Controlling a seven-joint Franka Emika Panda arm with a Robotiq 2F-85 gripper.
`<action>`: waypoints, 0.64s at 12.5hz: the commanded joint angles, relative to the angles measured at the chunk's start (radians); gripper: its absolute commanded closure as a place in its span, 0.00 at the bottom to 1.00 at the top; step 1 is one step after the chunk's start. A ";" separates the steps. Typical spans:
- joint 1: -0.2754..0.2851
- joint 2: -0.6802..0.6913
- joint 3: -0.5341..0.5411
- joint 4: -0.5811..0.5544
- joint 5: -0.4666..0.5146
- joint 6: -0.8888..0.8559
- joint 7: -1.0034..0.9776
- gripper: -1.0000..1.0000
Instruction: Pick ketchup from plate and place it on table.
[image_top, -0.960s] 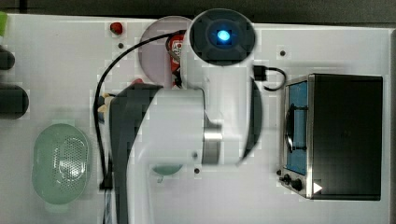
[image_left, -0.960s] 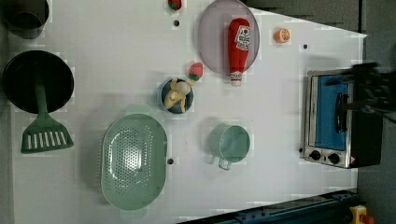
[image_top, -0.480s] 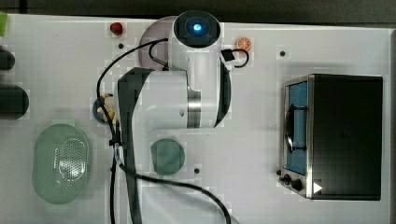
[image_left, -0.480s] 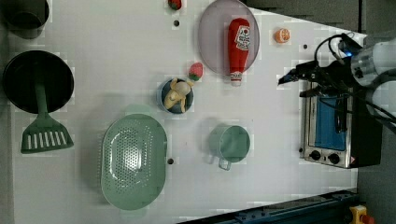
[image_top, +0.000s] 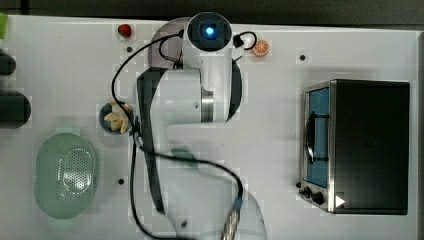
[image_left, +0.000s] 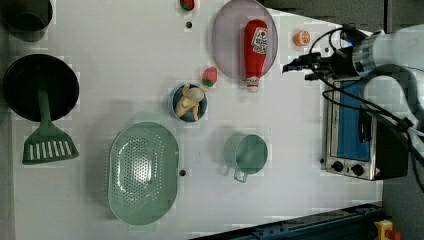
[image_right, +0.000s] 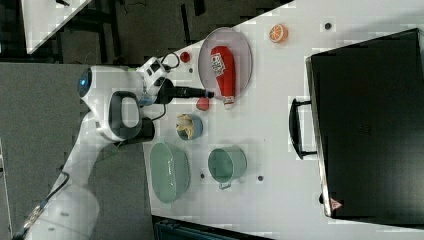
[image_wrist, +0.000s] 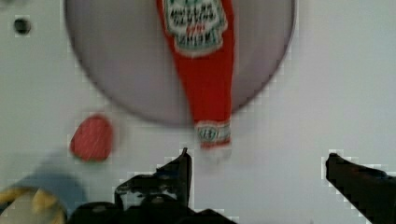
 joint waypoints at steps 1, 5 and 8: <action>0.022 0.086 0.008 0.073 -0.030 0.019 -0.063 0.00; 0.036 0.209 0.007 0.161 -0.078 0.045 -0.065 0.00; 0.041 0.272 0.007 0.163 -0.090 0.174 -0.065 0.00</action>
